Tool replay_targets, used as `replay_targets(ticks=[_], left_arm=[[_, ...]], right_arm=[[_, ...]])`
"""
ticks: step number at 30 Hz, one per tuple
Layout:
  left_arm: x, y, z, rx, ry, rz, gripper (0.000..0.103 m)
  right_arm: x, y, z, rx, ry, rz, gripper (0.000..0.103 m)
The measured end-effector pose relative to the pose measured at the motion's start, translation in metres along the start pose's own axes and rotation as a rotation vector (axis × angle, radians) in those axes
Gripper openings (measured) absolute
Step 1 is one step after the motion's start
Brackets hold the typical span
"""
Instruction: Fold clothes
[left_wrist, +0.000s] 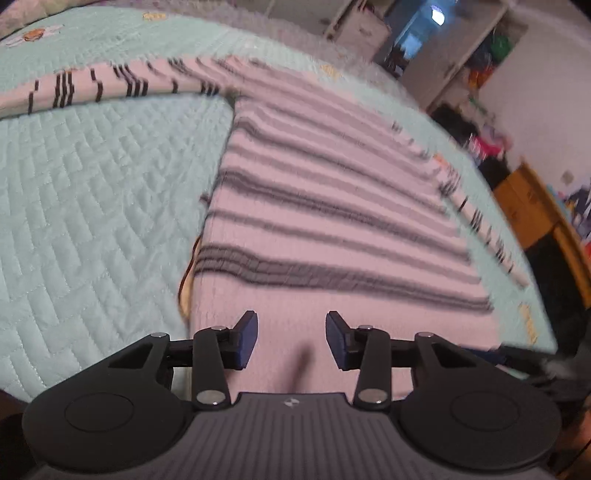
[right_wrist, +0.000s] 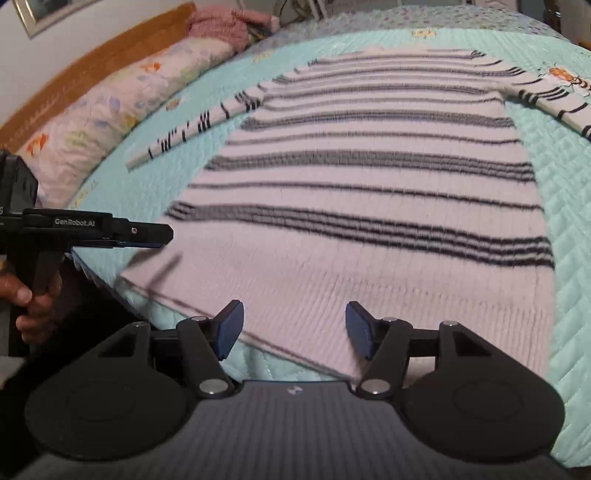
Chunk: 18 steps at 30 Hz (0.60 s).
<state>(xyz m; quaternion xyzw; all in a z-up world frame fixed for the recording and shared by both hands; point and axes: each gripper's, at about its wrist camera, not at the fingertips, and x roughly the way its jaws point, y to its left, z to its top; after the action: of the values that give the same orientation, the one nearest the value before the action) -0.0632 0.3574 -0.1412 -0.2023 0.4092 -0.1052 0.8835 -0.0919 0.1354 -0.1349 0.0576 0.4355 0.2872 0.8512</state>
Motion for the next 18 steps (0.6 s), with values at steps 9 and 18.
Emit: replay_targets(ticks=[9, 18], left_arm=[[0.028, -0.002, -0.012, 0.061, 0.050, 0.069, 0.062], [0.006, 0.011, -0.006, 0.004, 0.045, 0.074, 0.062]], right_arm=[[0.007, -0.024, 0.007, 0.003, 0.027, -0.182, 0.072], [-0.042, -0.042, 0.007, 0.122, -0.111, -0.096, 0.070]])
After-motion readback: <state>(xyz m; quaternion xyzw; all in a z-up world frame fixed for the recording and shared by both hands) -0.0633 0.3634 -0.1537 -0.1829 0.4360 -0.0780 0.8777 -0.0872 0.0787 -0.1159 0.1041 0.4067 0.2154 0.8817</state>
